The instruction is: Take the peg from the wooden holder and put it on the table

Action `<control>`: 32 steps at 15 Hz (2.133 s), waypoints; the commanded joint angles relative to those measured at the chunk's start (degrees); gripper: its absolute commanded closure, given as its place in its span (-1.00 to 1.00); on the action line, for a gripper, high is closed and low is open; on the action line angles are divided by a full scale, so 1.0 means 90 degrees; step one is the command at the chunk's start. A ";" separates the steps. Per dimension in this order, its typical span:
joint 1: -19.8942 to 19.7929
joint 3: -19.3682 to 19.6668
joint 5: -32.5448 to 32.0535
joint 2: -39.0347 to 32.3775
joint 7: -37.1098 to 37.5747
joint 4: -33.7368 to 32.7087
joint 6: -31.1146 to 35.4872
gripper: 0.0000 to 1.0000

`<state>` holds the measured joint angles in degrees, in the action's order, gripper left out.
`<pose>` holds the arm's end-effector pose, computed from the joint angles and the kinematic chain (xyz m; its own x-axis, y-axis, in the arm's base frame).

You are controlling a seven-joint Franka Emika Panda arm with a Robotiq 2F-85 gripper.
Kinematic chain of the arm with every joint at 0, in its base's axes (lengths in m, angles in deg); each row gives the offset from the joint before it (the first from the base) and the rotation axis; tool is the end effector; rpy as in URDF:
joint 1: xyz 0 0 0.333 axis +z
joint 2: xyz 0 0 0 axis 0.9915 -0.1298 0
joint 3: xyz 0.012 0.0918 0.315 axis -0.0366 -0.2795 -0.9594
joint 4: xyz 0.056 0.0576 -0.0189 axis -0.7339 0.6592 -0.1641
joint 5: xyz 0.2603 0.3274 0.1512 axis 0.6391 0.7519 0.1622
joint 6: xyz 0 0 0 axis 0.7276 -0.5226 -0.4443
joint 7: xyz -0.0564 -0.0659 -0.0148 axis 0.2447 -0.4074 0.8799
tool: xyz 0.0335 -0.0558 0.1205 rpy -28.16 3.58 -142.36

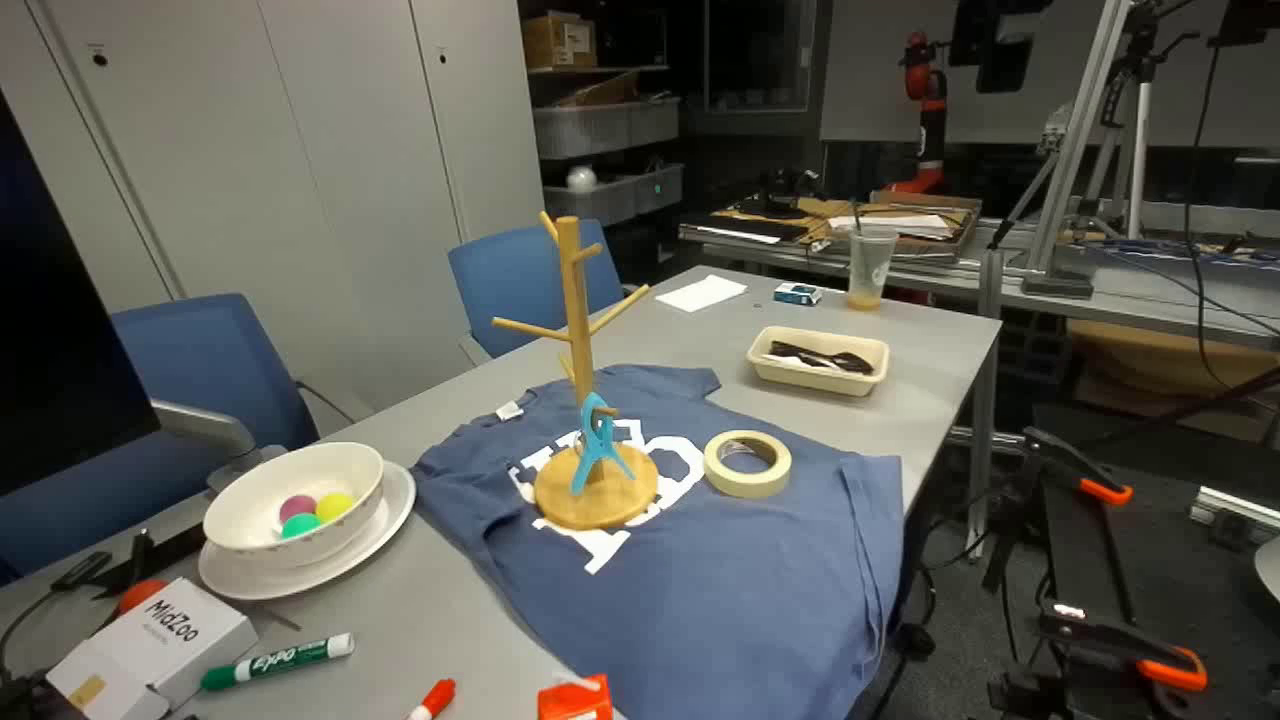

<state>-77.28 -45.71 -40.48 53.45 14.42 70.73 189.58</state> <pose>0.3872 0.1017 0.5034 0.9751 0.2211 -0.0187 0.2209 -0.9592 0.1766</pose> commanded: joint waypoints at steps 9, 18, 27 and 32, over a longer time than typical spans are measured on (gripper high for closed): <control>0.0099 0.0075 -0.0047 -0.0029 0.0049 -0.0018 -0.0020 -1.00; 0.0099 0.0075 -0.0047 -0.0029 0.0049 -0.0018 -0.0020 -1.00; 0.0115 0.0060 -0.0022 -0.0040 0.0097 0.0012 0.0145 -1.00; 0.0101 0.0095 0.0009 -0.0123 0.0135 0.0229 0.0631 -1.00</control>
<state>-77.21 -45.52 -40.48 52.90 14.68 71.56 192.14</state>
